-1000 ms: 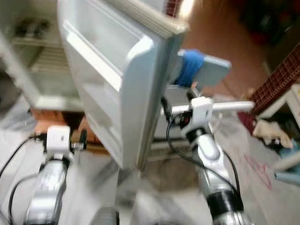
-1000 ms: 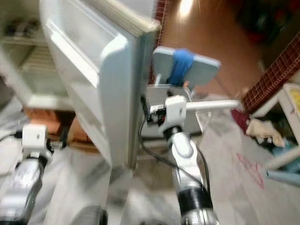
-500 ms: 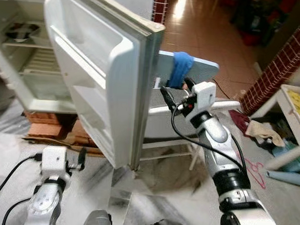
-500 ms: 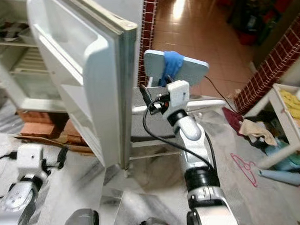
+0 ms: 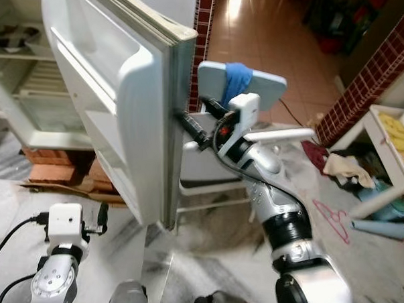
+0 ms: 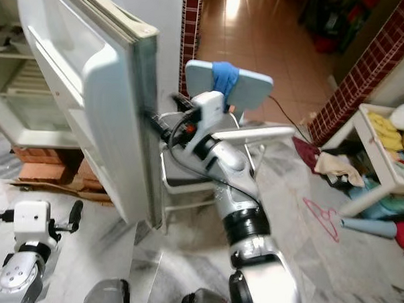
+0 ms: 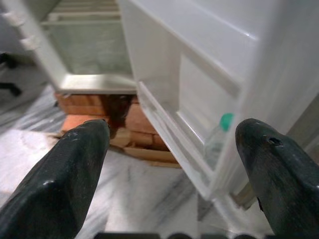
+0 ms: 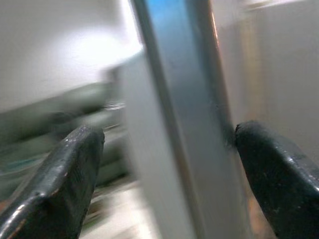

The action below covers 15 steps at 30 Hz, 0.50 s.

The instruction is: Restocking fridge

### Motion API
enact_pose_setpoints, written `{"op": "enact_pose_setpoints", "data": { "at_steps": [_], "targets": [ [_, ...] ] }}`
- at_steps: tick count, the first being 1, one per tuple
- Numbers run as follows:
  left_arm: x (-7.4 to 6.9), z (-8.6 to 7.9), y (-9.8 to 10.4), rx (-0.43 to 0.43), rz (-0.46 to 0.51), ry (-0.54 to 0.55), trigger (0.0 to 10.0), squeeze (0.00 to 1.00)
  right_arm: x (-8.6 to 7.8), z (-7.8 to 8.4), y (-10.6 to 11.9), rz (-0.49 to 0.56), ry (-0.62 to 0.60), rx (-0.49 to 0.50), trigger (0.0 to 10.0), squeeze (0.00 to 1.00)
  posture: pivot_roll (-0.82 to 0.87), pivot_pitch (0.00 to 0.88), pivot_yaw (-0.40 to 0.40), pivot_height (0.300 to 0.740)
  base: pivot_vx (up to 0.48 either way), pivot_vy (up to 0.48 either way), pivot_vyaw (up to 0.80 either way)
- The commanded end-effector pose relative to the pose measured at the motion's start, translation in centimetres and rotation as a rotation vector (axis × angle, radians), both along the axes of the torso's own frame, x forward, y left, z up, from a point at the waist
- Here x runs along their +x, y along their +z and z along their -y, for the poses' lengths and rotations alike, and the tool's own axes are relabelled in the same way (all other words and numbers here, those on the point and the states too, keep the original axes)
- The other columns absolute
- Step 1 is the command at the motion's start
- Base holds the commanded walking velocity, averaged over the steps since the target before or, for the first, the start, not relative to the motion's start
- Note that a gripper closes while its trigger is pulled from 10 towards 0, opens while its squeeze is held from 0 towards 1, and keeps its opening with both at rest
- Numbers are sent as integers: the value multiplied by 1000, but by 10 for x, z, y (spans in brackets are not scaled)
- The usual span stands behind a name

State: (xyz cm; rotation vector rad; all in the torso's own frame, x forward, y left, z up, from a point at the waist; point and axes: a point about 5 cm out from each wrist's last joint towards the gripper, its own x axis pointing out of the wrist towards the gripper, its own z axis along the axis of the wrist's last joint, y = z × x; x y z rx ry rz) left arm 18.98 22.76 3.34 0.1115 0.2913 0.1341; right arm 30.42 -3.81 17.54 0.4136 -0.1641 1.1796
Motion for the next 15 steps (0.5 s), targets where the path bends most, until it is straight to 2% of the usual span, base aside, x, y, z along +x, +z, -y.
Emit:
{"op": "enact_pose_setpoints", "data": {
  "at_steps": [1,3,5,9,10,15],
  "targets": [
    [-2,1,-1,0,-11,-7,10000,0,-21,-9,10,9,205,45,10000,0,191,95,-87,740,0,0,0],
    [-2,3,-1,-1,-15,-13,10000,0,-21,-6,1,1,164,12,10000,0,187,96,-84,740,0,0,0],
    [-3,2,-2,1,-22,-5,10000,0,-10,3,-17,-44,45,-46,10000,0,187,99,-80,740,0,0,0],
    [-6,-4,-4,8,-43,41,10000,0,-5,13,-26,-71,-60,-82,10000,0,187,103,-77,740,0,0,0],
    [-8,-5,-4,7,-47,47,10000,0,1,20,-34,-112,-163,-105,10000,0,190,106,-80,740,0,0,0],
    [-11,-6,-4,8,-42,68,10000,0,3,32,-43,-160,-264,-149,10000,0,194,111,-87,740,0,0,0]
  ]
}}
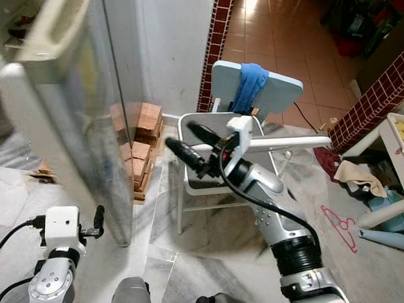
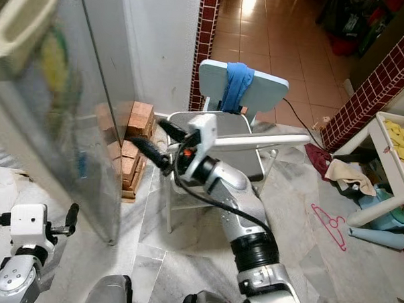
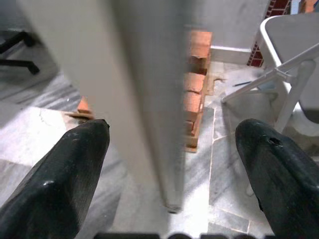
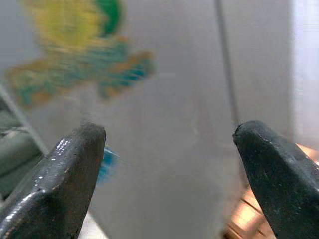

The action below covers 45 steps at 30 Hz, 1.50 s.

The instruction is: Restocking fridge

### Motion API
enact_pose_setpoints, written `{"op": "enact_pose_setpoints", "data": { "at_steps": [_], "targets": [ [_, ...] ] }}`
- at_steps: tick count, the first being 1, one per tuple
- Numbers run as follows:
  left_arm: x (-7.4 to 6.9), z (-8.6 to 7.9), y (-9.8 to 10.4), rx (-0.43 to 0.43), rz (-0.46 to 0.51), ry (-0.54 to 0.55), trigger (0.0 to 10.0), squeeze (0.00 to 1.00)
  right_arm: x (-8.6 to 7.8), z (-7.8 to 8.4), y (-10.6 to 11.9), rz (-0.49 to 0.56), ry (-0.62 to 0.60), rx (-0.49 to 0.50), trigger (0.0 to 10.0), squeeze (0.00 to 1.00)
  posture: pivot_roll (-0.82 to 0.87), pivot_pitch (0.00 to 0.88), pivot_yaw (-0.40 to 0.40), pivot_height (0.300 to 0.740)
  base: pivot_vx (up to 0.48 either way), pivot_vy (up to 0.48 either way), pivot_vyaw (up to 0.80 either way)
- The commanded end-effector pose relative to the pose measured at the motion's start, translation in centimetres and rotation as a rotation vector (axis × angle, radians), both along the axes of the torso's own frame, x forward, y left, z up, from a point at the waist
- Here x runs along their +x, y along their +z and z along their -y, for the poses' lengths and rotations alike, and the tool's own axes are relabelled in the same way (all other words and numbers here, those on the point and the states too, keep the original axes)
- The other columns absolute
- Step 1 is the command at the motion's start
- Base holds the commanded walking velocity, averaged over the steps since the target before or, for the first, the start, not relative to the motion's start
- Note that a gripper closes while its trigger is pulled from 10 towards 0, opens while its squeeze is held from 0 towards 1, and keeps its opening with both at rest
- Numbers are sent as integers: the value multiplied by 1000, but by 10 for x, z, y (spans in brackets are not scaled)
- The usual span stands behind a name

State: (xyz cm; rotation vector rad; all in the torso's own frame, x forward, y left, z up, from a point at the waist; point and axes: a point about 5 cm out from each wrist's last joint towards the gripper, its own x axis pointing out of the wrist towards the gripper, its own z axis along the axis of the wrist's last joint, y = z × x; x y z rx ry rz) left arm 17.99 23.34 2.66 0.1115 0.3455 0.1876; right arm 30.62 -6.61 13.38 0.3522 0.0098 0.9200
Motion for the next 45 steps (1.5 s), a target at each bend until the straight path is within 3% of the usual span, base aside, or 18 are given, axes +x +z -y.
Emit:
{"op": "enact_pose_setpoints", "data": {
  "at_steps": [1,5,9,12,15,21,29,45],
  "targets": [
    [-2,-1,3,2,14,30,10000,0,3,6,-4,5,-63,-19,10000,0,195,113,-90,740,0,0,0],
    [-3,-4,3,-3,15,58,10000,0,7,9,-7,4,-122,-29,10000,0,195,114,-95,740,0,0,0],
    [-2,-6,3,-15,9,73,10000,0,17,24,-12,28,-325,-119,10000,0,188,115,-95,740,0,316,0],
    [2,-5,5,-5,12,37,10000,0,17,30,-16,17,-379,-131,10000,0,183,116,-93,740,0,480,0],
    [14,-5,10,5,33,0,10000,0,14,47,-25,-26,-479,-137,10000,0,164,113,-87,740,0,480,0],
    [34,0,22,58,69,-70,10000,0,10,62,-34,-59,-601,-139,10000,0,141,107,-78,740,0,480,-447],
    [45,16,28,64,93,-141,10000,0,7,55,-35,-55,-601,-130,10000,0,141,105,-71,740,0,472,0],
    [52,28,28,36,95,-183,10000,0,11,51,-37,-81,-629,-109,10000,0,143,99,-83,740,-30,431,0]
  ]
}}
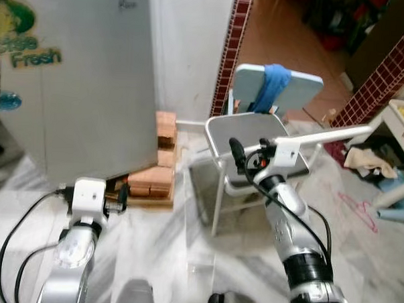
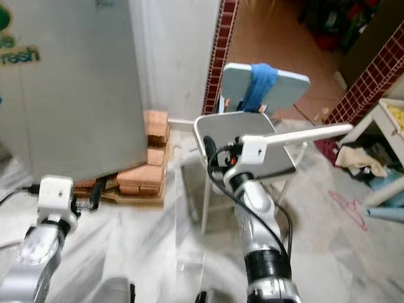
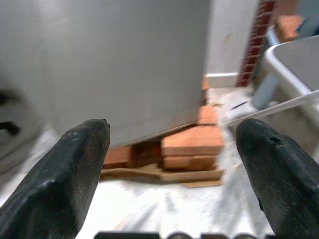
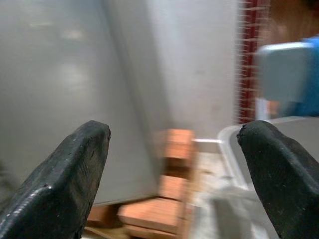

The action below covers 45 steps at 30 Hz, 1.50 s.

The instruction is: Restocking fridge

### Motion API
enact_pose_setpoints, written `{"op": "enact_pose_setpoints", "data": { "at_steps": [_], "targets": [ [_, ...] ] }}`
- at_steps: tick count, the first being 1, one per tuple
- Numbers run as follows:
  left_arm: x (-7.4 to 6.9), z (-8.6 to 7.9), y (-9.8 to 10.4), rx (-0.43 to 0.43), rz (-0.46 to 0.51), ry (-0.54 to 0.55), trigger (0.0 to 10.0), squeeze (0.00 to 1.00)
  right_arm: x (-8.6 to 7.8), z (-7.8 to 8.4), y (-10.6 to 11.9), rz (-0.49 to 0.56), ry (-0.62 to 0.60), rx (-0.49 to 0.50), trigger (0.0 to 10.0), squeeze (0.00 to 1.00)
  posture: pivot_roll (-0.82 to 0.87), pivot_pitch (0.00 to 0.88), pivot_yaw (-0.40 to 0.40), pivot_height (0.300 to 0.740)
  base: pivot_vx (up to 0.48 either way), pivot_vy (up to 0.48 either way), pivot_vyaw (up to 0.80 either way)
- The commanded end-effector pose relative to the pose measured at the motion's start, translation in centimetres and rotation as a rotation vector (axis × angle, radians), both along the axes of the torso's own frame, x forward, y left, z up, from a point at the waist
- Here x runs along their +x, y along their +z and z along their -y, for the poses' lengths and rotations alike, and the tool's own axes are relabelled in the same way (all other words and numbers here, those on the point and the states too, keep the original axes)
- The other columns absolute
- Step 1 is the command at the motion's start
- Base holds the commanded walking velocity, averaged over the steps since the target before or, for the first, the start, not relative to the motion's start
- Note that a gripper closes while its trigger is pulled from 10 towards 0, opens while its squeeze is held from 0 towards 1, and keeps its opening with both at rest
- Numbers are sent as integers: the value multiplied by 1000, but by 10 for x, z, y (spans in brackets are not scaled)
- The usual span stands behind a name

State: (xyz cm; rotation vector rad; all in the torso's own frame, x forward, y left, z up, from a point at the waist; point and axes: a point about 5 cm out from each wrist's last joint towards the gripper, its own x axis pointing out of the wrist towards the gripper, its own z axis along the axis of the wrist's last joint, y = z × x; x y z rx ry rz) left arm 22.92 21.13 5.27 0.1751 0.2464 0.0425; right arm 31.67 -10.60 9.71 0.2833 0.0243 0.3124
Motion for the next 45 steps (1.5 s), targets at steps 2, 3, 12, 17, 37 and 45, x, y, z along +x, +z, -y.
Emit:
{"op": "enact_pose_setpoints", "data": {
  "at_steps": [2,3,12,17,37,45],
  "targets": [
    [5,7,3,-10,12,-28,10000,0,1,14,0,1,-36,-19,10000,0,138,106,-82,740,-240,420,0],
    [6,7,3,-9,14,-32,10000,0,0,15,-1,1,-41,-18,10000,0,135,110,-82,740,-240,420,0],
    [14,1,11,-7,46,-56,10000,0,-4,18,-6,-11,-78,-20,10000,0,134,100,-75,740,-214,419,-498],
    [18,5,15,2,75,-81,10000,0,-3,16,-5,-5,-82,-24,10000,0,132,95,-76,740,0,445,-800],
    [29,12,18,-7,123,-112,10000,0,-29,54,-19,-5,-195,-127,10000,0,108,8,-32,740,0,474,-90],
    [29,18,9,-20,93,-136,10000,0,-38,62,-27,-43,-241,-137,10000,0,88,0,-16,740,0,471,-114]
  ]
}}
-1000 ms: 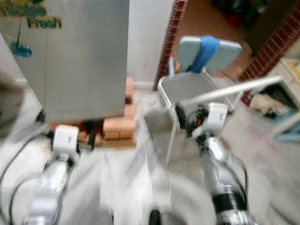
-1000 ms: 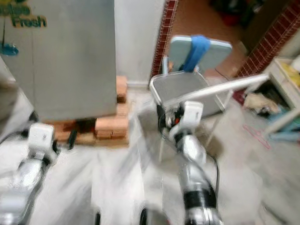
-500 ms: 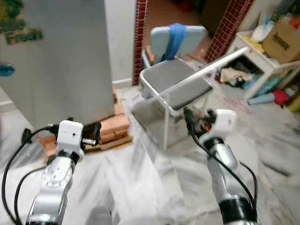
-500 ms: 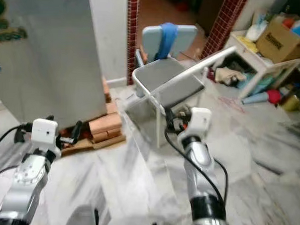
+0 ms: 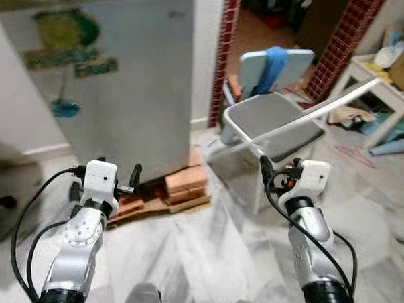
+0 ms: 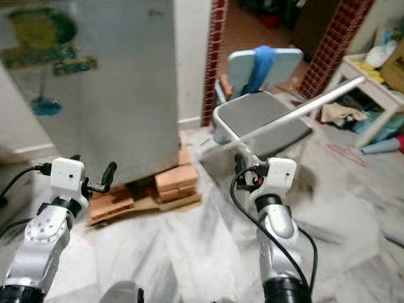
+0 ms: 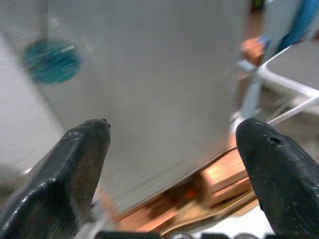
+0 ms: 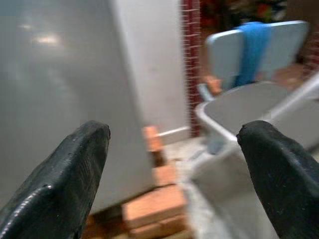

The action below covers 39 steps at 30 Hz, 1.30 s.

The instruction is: Restocking fridge

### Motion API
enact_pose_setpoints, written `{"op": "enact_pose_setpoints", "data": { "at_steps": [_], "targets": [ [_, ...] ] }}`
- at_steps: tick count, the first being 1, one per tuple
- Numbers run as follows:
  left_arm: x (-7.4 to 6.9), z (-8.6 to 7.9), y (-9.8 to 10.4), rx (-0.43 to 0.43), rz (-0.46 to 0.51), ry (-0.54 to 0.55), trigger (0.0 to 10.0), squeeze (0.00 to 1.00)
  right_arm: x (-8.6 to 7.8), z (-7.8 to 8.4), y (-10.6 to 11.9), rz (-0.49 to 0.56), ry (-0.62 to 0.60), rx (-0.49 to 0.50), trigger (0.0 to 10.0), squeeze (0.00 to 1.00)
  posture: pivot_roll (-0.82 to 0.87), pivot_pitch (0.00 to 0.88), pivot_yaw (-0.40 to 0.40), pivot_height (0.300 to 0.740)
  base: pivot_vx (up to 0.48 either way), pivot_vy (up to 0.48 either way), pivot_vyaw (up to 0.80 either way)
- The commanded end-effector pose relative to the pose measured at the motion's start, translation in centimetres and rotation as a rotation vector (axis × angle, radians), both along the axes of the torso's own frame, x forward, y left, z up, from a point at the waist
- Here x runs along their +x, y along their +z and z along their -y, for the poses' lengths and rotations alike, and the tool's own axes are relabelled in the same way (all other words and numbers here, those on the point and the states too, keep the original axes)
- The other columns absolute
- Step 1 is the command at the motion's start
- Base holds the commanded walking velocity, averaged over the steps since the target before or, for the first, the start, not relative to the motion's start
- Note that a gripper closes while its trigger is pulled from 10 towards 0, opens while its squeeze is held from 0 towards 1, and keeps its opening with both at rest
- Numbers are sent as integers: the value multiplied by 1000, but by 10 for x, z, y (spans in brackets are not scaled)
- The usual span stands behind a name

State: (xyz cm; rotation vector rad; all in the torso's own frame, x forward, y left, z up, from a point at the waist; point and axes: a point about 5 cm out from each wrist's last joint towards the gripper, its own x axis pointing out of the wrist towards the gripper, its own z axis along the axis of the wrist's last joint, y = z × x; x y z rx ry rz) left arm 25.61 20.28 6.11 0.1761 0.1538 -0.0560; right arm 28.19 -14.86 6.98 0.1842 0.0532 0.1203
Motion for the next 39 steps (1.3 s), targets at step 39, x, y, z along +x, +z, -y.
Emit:
{"op": "enact_pose_setpoints", "data": {
  "at_steps": [39],
  "targets": [
    [-15,7,-4,-2,2,-17,10000,0,-8,15,0,-27,-24,-108,10000,0,118,50,-41,740,-7,355,-186]
  ]
}}
